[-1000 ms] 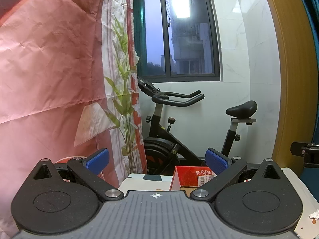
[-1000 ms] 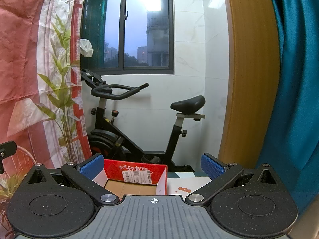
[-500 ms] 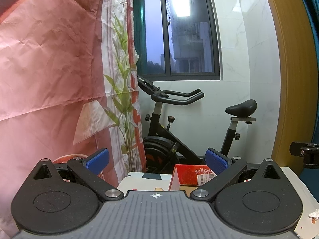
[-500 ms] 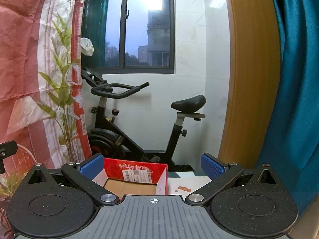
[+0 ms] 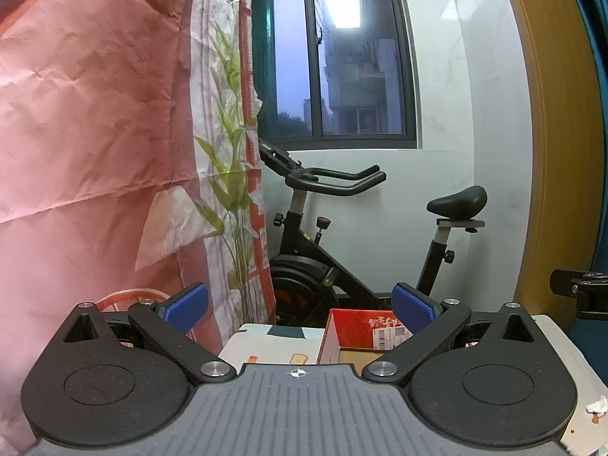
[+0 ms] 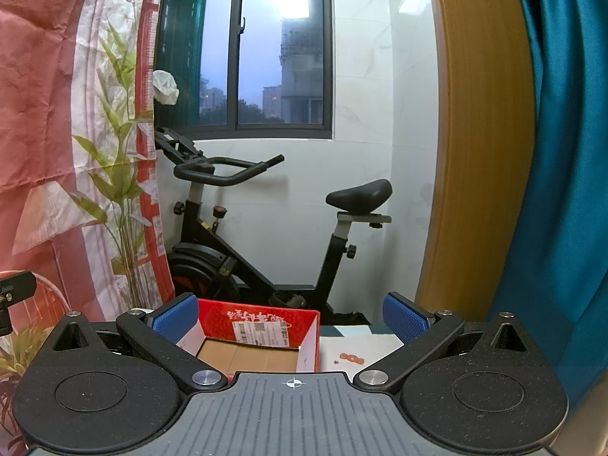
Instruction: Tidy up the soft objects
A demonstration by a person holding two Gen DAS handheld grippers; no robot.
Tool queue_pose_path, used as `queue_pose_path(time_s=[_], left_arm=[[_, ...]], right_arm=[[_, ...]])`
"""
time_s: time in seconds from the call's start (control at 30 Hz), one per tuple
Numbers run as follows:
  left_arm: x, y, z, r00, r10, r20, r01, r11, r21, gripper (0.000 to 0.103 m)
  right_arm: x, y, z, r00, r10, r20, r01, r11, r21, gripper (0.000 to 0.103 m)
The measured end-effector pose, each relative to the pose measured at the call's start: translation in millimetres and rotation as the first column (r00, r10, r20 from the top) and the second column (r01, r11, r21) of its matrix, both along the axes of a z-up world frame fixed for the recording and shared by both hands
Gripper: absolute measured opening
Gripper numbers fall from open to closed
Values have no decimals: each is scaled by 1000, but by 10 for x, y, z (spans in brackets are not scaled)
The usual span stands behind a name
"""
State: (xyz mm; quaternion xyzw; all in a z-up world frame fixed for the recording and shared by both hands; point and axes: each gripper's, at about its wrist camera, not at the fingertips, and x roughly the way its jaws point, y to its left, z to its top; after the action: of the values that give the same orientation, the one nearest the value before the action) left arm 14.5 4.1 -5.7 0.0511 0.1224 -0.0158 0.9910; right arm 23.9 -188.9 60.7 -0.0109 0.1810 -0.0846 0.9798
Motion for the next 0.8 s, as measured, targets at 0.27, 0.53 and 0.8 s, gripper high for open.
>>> queue_pose_path(time_s=[0.27, 0.53, 0.8], left_arm=[[8, 1, -4, 1000, -1, -1, 1, 1000, 0, 103], [1, -6, -13, 1000, -2, -1, 2, 1000, -1, 103], [29, -1, -22, 1000, -2, -10, 2, 1000, -3, 103]], right_arm=[[-1, -1, -2, 1000, 0, 1, 0, 1000, 1, 103], [-1, -2, -4, 1000, 0, 1, 0, 1000, 0, 103], [-1, -1, -5, 1000, -1, 2, 1, 1000, 0, 103]])
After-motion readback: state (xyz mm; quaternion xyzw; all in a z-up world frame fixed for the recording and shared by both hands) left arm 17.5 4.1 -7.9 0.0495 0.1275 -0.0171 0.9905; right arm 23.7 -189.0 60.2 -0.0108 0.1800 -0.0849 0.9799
